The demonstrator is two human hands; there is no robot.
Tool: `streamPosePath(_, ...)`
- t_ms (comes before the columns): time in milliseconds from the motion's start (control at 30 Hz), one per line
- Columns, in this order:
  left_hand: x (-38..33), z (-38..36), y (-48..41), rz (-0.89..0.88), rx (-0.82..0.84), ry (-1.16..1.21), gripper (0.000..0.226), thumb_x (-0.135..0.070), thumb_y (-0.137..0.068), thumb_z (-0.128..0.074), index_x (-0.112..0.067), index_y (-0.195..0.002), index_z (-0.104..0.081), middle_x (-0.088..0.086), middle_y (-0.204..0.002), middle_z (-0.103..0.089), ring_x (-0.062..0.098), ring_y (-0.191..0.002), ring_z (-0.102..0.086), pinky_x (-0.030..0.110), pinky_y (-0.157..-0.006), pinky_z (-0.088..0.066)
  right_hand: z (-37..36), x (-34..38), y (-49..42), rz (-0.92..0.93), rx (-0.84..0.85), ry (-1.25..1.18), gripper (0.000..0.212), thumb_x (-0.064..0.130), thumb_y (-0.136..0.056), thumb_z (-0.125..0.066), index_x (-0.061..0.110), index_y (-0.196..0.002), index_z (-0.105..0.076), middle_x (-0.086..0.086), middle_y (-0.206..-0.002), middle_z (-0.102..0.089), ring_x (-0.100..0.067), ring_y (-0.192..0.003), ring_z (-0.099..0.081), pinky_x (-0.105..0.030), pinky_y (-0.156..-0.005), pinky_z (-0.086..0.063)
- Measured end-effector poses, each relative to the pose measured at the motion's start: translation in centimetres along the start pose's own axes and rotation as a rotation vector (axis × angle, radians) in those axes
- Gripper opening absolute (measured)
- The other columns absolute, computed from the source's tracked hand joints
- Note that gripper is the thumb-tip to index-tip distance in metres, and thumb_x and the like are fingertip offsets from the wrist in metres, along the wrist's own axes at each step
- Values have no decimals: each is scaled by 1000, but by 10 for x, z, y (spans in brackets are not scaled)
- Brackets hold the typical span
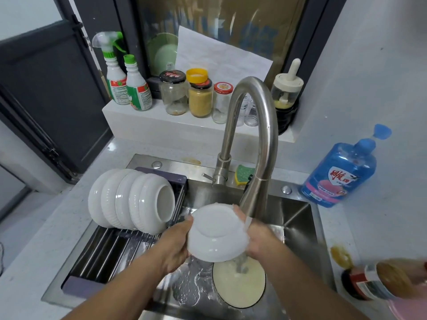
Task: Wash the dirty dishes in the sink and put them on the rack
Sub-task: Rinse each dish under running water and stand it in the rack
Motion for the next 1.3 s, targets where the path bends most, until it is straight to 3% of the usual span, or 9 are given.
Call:
streamPosePath(133, 19, -21, -8, -323, -360, -892, 73, -62, -100, -25, -10, -149, -43, 21, -152, -44, 36, -137, -43, 48, -117, -33, -14, -9, 22, 169, -176, 31, 57, 46, -74, -85, -1, -103, -72, -14, -92, -74, -34, -85, -73, -50, -84, -61)
streamPosePath(267, 32, -75, 9, -558, -194, -1059, 66, -66, -101, -16, -36, -158, -27, -5, -169, -16, 13, -157, -4, 44, -127, 3, -7, -18, 35, 228, -258, -59, 18, 22, -93, -72, 9, -85, -64, -10, -83, -71, -23, -72, -68, -32, -70, -56)
streamPosePath(467, 39, -79, -26, -536, -23, -1209, 86, -81, -87, 4, -39, -160, -14, -6, -171, -6, 11, -157, 3, 51, -127, -3, 15, -15, 32, 366, -342, -56, 13, 24, -94, -70, 14, -86, -71, -4, -81, -74, -23, -77, -71, -38, -75, -59)
streamPosePath(600, 40, -72, -44, -360, -192, -936, 100, -87, -83, -18, -21, -158, -29, 6, -164, -31, 27, -152, -26, 50, -123, -23, 18, -18, 36, 414, -369, -114, 13, 21, -92, -71, 10, -86, -73, -3, -76, -74, -21, -70, -68, -30, -64, -51)
streamPosePath(800, 50, -46, -47, -16, -383, -293, 97, -87, -75, -48, -2, -120, -65, 17, -114, -71, 38, -101, -69, 48, -92, -57, 18, -24, 35, 350, -333, -217, 17, 26, -93, -72, 10, -87, -71, -6, -79, -72, -21, -70, -66, -32, -64, -53)
streamPosePath(867, 54, -45, -39, 78, -289, 10, 87, -84, -79, -54, -5, -112, -70, 15, -103, -76, 38, -92, -72, 53, -82, -60, 19, -27, 33, 289, -318, -239, 19, 30, -91, -74, 12, -87, -69, -6, -82, -71, -23, -74, -66, -37, -70, -57)
streamPosePath(1000, 52, -57, -17, 217, 153, 542, 60, -55, -97, -54, -3, -125, -65, 26, -119, -70, 45, -106, -69, 60, -96, -50, 20, -36, 25, 113, -328, -322, 34, 43, -82, -80, 13, -88, -66, -10, -89, -71, -33, -84, -69, -49, -83, -60)
streamPosePath(1167, 46, -49, -6, 194, 258, 500, 47, -12, -90, -68, 4, -133, -57, 29, -123, -68, 42, -106, -70, 59, -89, -57, 25, -30, 14, 66, -330, -154, 33, 39, -87, -73, 7, -89, -66, -10, -86, -69, -33, -81, -67, -47, -84, -57)
streamPosePath(1300, 43, -36, -5, 133, 307, 321, 55, 7, -83, -69, 5, -136, -54, 31, -123, -66, 43, -109, -69, 54, -81, -60, 20, -14, 0, 106, -250, 178, 32, 36, -102, -52, 8, -112, -64, -10, -103, -64, -31, -96, -59, -41, -90, -49)
Point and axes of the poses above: each hand's wrist, its own y-axis away from the middle knuckle, its own z-axis out of the back of the hand, x = y × z, the point moved 3 cm from there along -y, towards the middle knuckle
